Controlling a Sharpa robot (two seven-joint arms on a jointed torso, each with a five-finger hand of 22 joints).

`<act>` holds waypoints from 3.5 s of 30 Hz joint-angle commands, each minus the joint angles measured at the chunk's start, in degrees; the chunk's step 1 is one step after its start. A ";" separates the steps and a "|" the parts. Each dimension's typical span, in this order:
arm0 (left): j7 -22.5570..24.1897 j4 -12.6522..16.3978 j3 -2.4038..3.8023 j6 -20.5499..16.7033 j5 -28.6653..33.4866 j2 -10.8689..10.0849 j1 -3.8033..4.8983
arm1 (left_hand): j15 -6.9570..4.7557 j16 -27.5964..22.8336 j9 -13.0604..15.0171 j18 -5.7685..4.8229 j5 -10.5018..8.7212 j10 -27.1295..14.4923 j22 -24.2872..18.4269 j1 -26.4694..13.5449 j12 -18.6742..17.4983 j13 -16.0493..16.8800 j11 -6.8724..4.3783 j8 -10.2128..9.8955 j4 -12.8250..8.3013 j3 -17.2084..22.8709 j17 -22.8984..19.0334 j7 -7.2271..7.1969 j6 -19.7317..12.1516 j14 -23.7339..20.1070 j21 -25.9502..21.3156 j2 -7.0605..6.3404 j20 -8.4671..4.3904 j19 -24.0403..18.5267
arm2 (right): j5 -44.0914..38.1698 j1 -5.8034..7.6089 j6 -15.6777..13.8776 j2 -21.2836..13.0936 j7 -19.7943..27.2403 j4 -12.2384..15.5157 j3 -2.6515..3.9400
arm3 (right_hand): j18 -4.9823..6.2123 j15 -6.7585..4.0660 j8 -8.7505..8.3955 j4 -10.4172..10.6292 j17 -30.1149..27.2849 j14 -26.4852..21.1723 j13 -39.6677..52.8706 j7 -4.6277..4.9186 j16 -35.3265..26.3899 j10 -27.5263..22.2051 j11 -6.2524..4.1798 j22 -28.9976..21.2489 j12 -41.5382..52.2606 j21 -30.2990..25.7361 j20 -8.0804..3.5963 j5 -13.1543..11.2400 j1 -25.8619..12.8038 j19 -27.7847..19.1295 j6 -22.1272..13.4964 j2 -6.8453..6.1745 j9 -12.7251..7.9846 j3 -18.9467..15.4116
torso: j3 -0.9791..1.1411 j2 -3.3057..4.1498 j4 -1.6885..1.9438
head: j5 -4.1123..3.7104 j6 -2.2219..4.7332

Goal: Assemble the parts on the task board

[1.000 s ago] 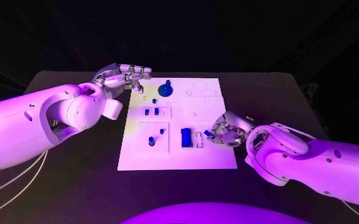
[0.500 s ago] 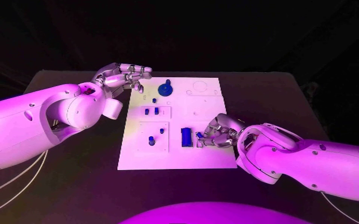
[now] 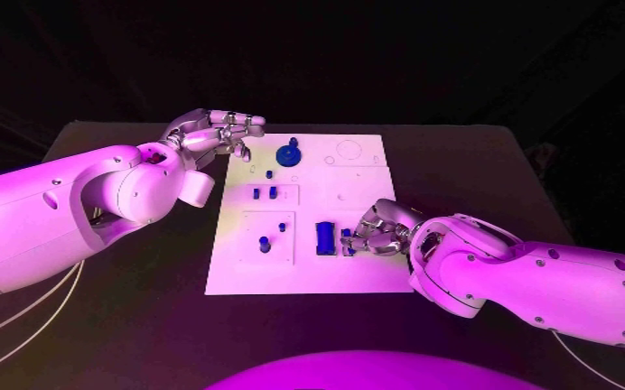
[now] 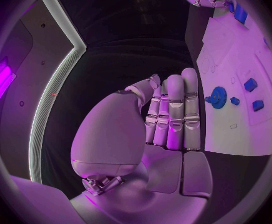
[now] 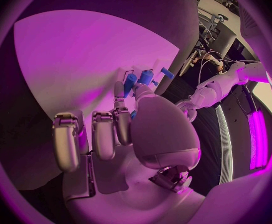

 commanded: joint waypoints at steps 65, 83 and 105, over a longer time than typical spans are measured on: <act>12.62 -20.26 -0.83 -6.93 13.75 14.07 -5.51 | 9.65 -43.76 -0.95 -1.83 -0.14 -8.78 -26.25 -1.27 -7.55 -6.70 6.45 -2.75 5.41 -17.01 -24.02 -1.21 -6.78 -20.01 -40.43 3.48 11.38 -21.97 | 58.52 9.21 10.56 12.68 53.25 -38.16 0.38 | 9.80 13.38 -14.29 -9.42 -67.78 -25.07 -67.93 10.01 -82.68 -25.05 11.26 -47.86 -74.31 -85.07 13.08 -19.24 11.67 -34.11 -10.06 4.64 -18.84 -6.85 | 0.18 -8.91 -3.07 | 3.57 8.59; 14.32 -12.25 -0.65 -16.89 9.27 12.20 -7.33 | 3.83 -51.20 -4.68 -5.84 -2.97 -42.23 -36.21 -46.06 -11.11 -10.29 -0.21 -6.40 0.23 -25.83 -30.41 -9.52 -38.18 -48.72 -46.48 8.45 1.82 -46.25 | 63.04 5.80 -3.41 11.08 55.99 -30.19 2.84 | 4.43 5.03 -17.95 -16.67 -74.91 -58.05 -74.95 3.35 -86.21 -58.36 5.76 -64.70 -78.64 -88.68 4.53 -24.75 -35.85 -62.33 -40.90 1.17 -28.15 -0.79 | 1.99 -8.87 0.29 | 2.39 12.23; 19.57 -0.59 -0.37 -31.46 5.17 8.96 -8.91 | -0.32 -51.20 -4.68 -10.22 -2.97 -56.98 -36.21 -65.92 -11.11 -10.29 -5.00 -6.40 0.23 -25.83 -30.41 -9.52 -52.17 -61.96 -46.48 8.45 -5.32 -57.32 | 71.88 1.29 -18.39 7.68 63.36 -17.29 6.15 | -0.81 5.03 -17.95 -16.67 -74.91 -73.27 -74.95 -1.69 -86.21 -73.34 1.64 -70.70 -78.64 -88.68 -1.83 -28.95 -56.54 -74.98 -54.62 1.17 -28.15 -0.79 | 2.05 -8.88 0.41 | 2.35 12.36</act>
